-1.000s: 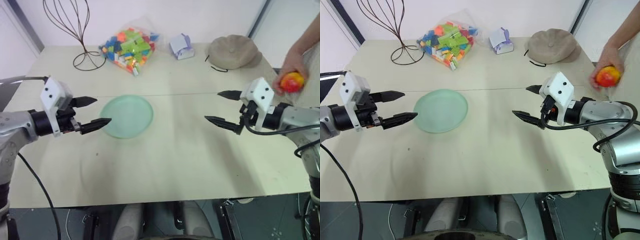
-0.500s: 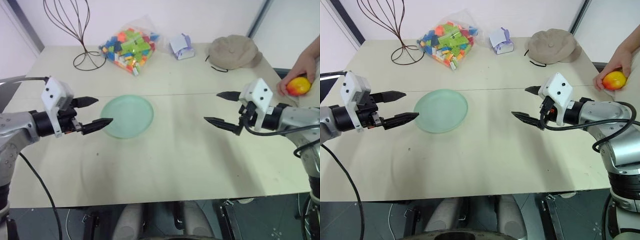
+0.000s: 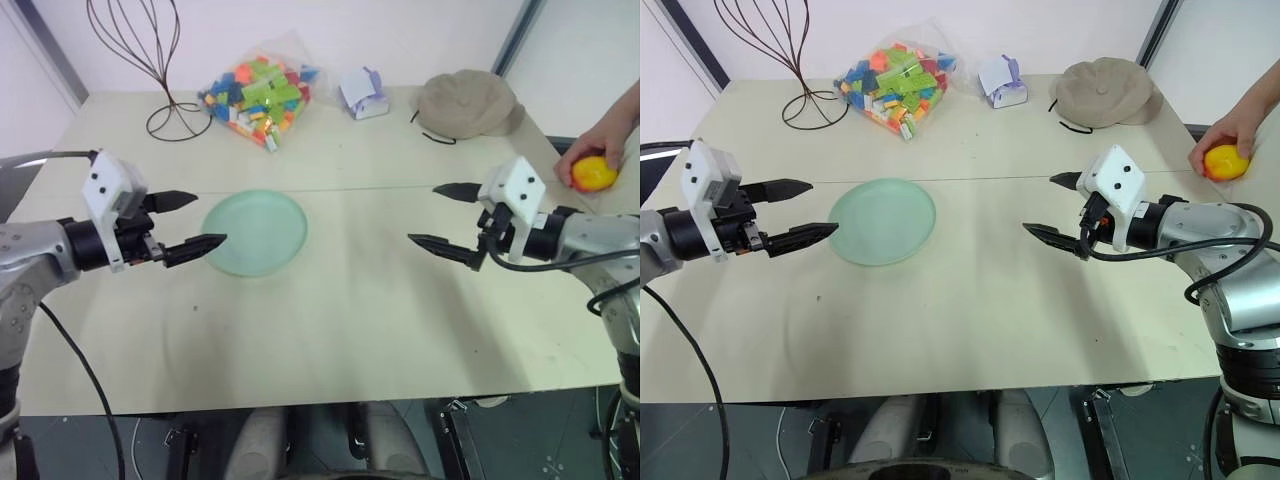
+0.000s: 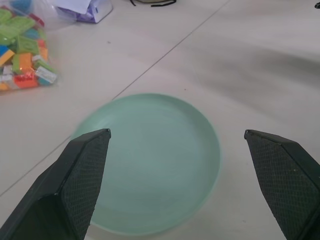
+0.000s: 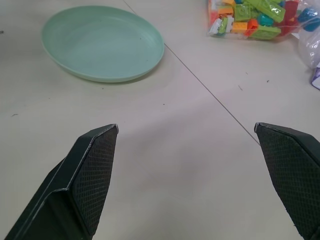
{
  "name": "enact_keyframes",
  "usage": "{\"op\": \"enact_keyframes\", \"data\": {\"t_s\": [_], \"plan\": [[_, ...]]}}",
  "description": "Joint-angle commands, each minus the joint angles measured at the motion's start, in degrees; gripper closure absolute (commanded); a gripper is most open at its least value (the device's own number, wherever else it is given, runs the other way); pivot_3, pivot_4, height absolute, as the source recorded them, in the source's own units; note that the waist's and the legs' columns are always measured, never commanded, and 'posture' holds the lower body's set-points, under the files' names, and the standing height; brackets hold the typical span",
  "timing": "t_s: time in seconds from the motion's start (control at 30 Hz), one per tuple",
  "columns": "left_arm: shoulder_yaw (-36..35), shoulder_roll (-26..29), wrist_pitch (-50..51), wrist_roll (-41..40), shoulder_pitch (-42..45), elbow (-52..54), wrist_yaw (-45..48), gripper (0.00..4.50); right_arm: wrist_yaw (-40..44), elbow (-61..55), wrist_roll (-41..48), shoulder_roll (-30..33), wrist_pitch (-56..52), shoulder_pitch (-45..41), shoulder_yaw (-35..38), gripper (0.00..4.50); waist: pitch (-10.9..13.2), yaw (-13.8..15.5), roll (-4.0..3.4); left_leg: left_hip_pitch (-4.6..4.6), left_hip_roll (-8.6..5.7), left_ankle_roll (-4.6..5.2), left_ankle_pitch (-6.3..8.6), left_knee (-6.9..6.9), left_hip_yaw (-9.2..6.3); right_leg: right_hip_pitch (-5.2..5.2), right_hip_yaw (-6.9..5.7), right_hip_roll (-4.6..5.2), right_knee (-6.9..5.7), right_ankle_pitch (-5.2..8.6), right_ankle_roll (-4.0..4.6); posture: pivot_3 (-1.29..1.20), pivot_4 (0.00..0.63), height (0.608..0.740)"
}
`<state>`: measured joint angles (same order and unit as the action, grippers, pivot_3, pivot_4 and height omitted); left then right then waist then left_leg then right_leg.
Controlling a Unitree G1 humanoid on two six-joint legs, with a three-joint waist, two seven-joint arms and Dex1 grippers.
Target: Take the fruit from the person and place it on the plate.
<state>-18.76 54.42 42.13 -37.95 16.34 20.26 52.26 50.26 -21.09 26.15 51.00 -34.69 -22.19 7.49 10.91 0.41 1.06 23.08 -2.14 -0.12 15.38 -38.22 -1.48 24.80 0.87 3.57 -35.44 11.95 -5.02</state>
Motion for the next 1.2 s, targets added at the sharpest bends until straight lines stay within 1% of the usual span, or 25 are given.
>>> {"op": "enact_keyframes", "data": {"t_s": [0.03,0.53,0.77,0.9,1.03,1.2], "plan": [[-0.47,0.63,-1.07,0.12,0.99,0.11,0.09,0.01,-0.26,-1.61,0.72,0.28,0.05,-0.48,1.49,0.00,0.00,0.00,0.00,0.00,0.00,0.00,0.00,0.00,0.00,0.00,0.00,0.00,0.00,0.01,0.02,0.00,0.150,0.740],[0.09,0.36,-1.36,0.09,1.27,-0.03,0.02,0.01,-0.69,-2.10,0.99,0.19,-0.26,-0.13,1.74,0.00,0.00,0.00,0.00,0.00,0.00,0.00,0.00,0.00,0.00,0.00,0.00,0.00,0.00,0.00,0.00,0.00,0.150,0.740],[0.57,0.20,-2.01,0.37,1.84,-0.45,-0.36,0.01,-2.03,-2.44,1.37,-1.01,-0.41,-0.78,1.70,0.00,0.00,0.00,0.00,0.00,0.00,0.00,0.00,0.00,0.00,0.00,0.00,0.00,0.00,0.00,-0.01,0.00,0.150,0.740],[0.91,-0.49,-2.26,0.31,1.62,0.24,-1.19,0.01,-6.96,-3.48,3.63,-5.51,-2.97,-3.72,1.55,0.00,0.00,-0.11,0.00,0.00,0.00,0.00,0.00,0.00,0.00,0.00,0.01,0.00,-0.01,-0.01,-0.01,0.00,0.150,0.740],[1.65,-1.12,-2.15,0.25,1.86,0.86,-1.98,0.01,-15.19,-6.39,9.31,-13.28,-10.64,-8.05,2.04,0.00,0.00,-0.42,0.00,-0.01,0.02,0.00,0.00,0.01,-0.01,0.03,0.05,-0.02,-0.05,-0.08,-0.13,0.00,0.150,0.740],[2.29,-1.32,-2.05,0.18,2.61,0.82,-2.18,0.01,-22.31,-9.19,14.93,-19.48,-16.87,-10.91,2.72,0.00,0.00,-0.21,0.00,0.04,0.00,0.00,0.00,0.02,-0.03,0.07,0.05,0.02,-0.05,-0.09,-0.14,0.00,0.150,0.740]]}}
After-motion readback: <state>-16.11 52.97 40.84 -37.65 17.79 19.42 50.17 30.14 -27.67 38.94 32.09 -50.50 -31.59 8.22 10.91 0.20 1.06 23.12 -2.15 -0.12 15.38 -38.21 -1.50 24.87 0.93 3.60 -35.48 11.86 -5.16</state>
